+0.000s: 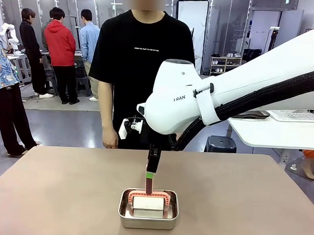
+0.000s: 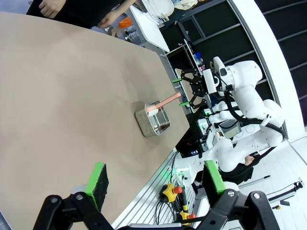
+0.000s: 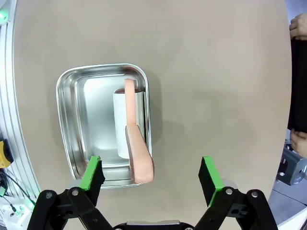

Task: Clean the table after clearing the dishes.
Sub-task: Place the Lint Roller back on top of the Airtight Container.

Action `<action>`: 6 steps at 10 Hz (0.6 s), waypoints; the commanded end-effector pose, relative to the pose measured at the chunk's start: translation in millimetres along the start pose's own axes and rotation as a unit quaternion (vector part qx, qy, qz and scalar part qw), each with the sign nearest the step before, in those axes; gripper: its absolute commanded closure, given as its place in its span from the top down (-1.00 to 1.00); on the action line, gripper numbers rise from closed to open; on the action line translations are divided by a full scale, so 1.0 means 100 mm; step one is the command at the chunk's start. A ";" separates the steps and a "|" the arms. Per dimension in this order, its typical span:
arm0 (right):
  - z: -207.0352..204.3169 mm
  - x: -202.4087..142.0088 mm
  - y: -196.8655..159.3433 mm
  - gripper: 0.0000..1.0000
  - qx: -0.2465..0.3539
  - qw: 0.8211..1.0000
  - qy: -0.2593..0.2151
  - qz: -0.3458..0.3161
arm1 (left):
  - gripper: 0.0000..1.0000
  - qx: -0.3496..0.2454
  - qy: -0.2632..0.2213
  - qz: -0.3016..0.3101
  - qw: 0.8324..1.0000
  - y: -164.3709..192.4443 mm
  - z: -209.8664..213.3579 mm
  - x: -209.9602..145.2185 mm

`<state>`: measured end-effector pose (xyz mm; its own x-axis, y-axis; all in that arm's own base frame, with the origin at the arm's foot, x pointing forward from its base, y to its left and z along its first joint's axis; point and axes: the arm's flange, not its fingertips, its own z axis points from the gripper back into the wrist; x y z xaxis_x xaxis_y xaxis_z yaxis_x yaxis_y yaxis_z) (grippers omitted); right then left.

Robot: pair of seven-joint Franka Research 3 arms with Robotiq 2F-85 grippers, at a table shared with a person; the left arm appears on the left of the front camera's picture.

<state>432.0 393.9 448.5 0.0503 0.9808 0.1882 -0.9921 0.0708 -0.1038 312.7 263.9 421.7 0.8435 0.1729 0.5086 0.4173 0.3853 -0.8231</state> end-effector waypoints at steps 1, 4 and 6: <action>0.02 0.01 0.00 1.00 -0.001 1.000 -0.001 0.005 | 1.00 0.004 -0.006 -0.004 1.000 -0.04 0.00 -0.03; 0.02 0.01 0.00 1.00 -0.001 1.000 -0.001 0.005 | 1.00 0.004 -0.006 -0.004 1.000 -0.04 0.00 -0.03; 0.02 0.01 0.00 1.00 -0.001 1.000 -0.001 0.005 | 1.00 0.004 -0.006 -0.004 1.000 -0.04 0.00 -0.03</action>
<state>432.2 393.7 448.5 0.0500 0.9809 0.1882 -0.9921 0.0705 -0.1040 312.7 263.9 421.7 0.8435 0.1729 0.5086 0.4173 0.3852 -0.8231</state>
